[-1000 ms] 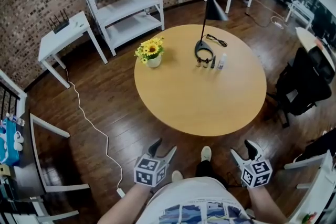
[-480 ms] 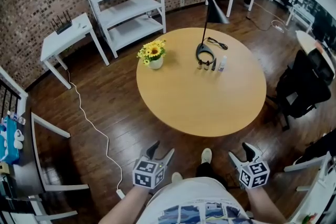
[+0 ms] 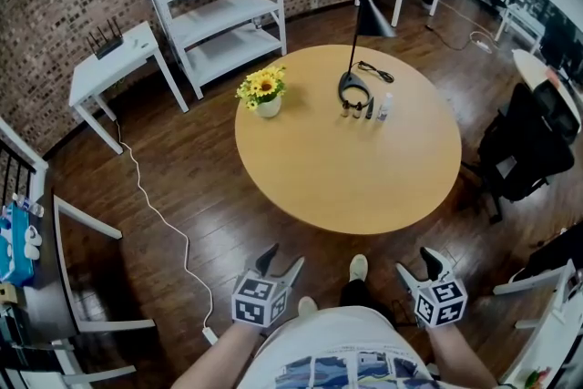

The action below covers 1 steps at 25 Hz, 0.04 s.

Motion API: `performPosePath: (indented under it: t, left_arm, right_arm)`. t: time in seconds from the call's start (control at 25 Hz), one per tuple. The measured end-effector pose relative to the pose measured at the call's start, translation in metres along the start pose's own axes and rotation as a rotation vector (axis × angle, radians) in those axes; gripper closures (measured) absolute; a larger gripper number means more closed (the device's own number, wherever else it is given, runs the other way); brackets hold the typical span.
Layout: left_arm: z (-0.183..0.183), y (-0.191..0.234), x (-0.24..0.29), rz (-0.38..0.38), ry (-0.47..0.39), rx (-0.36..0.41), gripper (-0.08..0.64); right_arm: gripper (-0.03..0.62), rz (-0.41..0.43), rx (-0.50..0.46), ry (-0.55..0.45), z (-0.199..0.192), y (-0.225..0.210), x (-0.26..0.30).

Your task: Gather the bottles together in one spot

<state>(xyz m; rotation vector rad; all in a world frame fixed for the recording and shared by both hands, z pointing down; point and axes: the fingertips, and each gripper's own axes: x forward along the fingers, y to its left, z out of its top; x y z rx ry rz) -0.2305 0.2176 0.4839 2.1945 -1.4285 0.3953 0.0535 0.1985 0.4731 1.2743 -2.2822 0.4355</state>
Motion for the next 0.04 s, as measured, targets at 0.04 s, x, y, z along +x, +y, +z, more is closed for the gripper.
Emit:
performPosePath:
  t: [0.04]
  left_arm:
    - [0.0006,-0.0001,0.0007,0.000,0.000,0.000,0.319]
  right_arm:
    - [0.278,0.000,-0.001,0.002,0.0000,-0.0004,0.0001]
